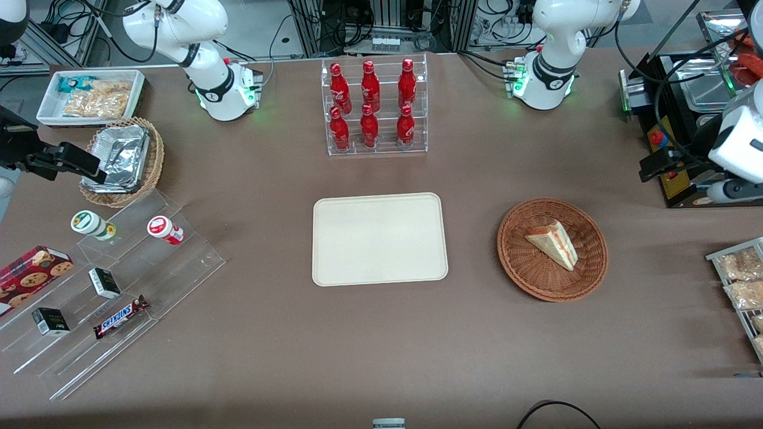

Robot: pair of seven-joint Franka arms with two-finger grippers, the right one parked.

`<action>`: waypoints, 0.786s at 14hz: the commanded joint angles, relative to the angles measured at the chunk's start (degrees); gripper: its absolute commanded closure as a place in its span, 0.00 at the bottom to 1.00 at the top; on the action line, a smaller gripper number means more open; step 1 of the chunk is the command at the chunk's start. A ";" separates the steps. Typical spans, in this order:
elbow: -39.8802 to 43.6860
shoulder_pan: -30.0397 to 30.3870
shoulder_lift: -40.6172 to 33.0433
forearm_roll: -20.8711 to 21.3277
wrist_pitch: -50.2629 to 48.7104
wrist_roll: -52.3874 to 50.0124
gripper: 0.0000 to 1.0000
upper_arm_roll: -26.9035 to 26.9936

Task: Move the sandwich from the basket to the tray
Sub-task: 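Lower the open left gripper over the sandwich in the wicker basket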

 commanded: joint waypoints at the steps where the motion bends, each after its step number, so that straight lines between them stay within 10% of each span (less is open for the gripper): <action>1: -2.33 0.34 2.55 -0.08 3.32 -1.58 0.00 -0.33; 11: -26.41 -5.02 2.02 0.01 32.60 -37.15 0.00 -0.68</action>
